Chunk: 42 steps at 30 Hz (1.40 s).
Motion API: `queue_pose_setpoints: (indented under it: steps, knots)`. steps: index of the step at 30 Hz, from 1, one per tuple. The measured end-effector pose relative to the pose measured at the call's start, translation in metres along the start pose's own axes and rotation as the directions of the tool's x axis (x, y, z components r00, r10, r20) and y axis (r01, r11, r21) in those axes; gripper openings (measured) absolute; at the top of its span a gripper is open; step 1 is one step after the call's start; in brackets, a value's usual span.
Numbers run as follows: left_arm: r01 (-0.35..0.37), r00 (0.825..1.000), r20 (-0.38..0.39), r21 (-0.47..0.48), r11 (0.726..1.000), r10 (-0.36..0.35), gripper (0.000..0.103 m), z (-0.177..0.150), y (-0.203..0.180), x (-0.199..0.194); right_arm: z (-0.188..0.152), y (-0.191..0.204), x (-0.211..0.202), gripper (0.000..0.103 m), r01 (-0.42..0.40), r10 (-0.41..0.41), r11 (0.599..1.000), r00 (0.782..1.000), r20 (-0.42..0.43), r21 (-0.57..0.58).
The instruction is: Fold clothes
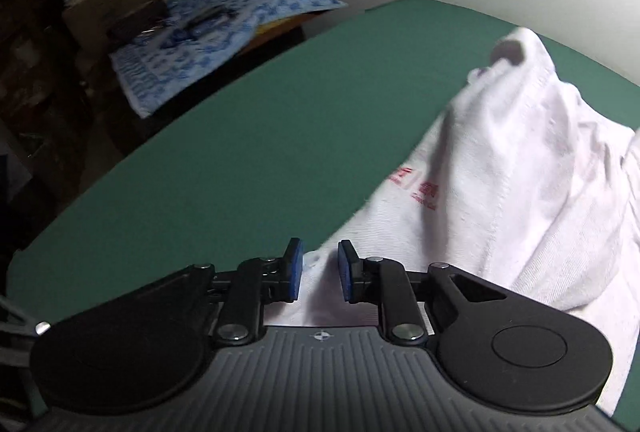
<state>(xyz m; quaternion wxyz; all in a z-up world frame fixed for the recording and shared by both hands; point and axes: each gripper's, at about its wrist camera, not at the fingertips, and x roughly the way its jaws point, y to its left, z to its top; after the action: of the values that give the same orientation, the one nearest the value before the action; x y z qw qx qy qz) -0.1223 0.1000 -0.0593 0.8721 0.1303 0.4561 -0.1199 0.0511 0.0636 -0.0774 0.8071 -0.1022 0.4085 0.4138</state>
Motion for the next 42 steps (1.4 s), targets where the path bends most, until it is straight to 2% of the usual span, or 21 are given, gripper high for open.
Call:
queue_pose_setpoints:
  steps: [1,3,5,8,12,15,20,22,23,24,25,27,29,31,34,36,39,40,42]
  knots:
    - [-0.002,1.000,0.011,0.004,1.000,0.002,0.004,0.001,0.000,-0.005,-0.006,-0.003,-0.005,0.019,0.005,-0.005,1.000,1.000,0.009,0.026]
    - [-0.006,0.999,0.037,0.008,1.000,0.006,0.020,0.004,0.001,-0.014,-0.017,-0.008,-0.014,0.019,0.014,-0.016,0.997,1.000,0.026,0.078]
    - [0.002,0.997,0.080,-0.009,1.000,-0.001,0.021,0.011,0.003,-0.025,-0.029,-0.013,-0.023,0.020,0.022,-0.027,0.991,0.999,0.043,0.129]
    - [0.040,0.994,0.103,-0.037,0.999,-0.036,0.032,0.021,0.004,-0.020,-0.046,-0.021,-0.037,0.021,0.032,-0.046,0.978,0.997,0.067,0.206]
    - [0.041,0.998,0.054,-0.060,0.997,-0.038,0.027,0.024,0.005,0.003,-0.069,-0.032,-0.055,0.020,0.042,-0.074,0.951,0.993,0.096,0.307]
    - [0.034,0.999,0.010,-0.074,0.997,-0.034,0.032,0.024,0.006,0.020,-0.076,-0.044,-0.063,0.018,0.036,-0.087,0.922,0.990,0.115,0.385]
    - [0.012,1.000,0.009,-0.074,0.997,-0.011,0.032,0.011,0.007,0.012,-0.095,-0.041,-0.106,0.023,0.121,-0.176,0.939,0.973,0.147,0.322]
    - [0.009,1.000,0.012,-0.088,0.996,-0.008,0.032,0.010,0.008,0.014,-0.113,-0.054,-0.114,0.023,0.157,-0.223,0.909,0.966,0.132,0.385]
    - [0.004,1.000,0.013,-0.095,0.995,-0.003,0.036,0.010,0.009,0.013,-0.119,-0.061,-0.114,0.023,0.184,-0.253,0.889,0.960,0.117,0.420]
    - [-0.001,1.000,0.014,-0.102,0.995,0.003,0.041,0.009,0.010,0.013,-0.126,-0.068,-0.114,0.013,0.205,-0.286,0.864,0.951,0.114,0.460]
    - [-0.006,1.000,0.014,-0.107,0.994,0.008,0.043,0.008,0.011,0.013,-0.131,-0.074,-0.115,0.009,0.201,-0.297,0.844,0.947,0.121,0.496]
    - [-0.013,1.000,0.009,-0.095,0.995,0.014,0.044,0.007,0.009,0.011,-0.134,-0.077,-0.125,0.011,0.194,-0.306,0.818,0.944,0.123,0.542]
    - [-0.018,1.000,0.005,-0.077,0.997,0.018,0.044,0.007,0.006,0.008,-0.137,-0.069,-0.138,0.016,0.244,-0.353,0.823,0.927,0.126,0.512]
    - [-0.024,1.000,0.009,-0.060,0.998,0.025,0.040,0.009,0.002,0.002,-0.142,-0.063,-0.151,0.017,0.258,-0.357,0.837,0.926,0.123,0.483]
    - [-0.018,0.998,0.056,-0.055,0.998,0.021,0.040,0.012,-0.003,-0.011,-0.157,-0.049,-0.171,0.020,0.167,-0.248,0.882,0.959,0.133,0.441]
    - [-0.017,0.999,0.051,-0.043,0.999,0.019,0.042,0.013,-0.009,-0.008,-0.167,-0.038,-0.174,0.019,0.152,-0.209,0.903,0.973,0.101,0.401]
    - [-0.029,1.000,-0.001,-0.035,0.999,0.029,0.043,0.008,-0.012,0.008,-0.184,-0.029,-0.173,0.020,0.250,-0.278,0.900,0.960,0.028,0.358]
    - [-0.031,0.999,0.010,-0.040,0.999,0.031,0.044,0.005,-0.011,0.007,-0.190,-0.026,-0.173,0.021,0.285,-0.305,0.895,0.952,0.004,0.343]
    - [-0.033,0.999,-0.001,-0.045,0.998,0.033,0.046,0.003,-0.007,0.004,-0.195,-0.027,-0.181,0.020,0.292,-0.317,0.881,0.948,0.008,0.372]
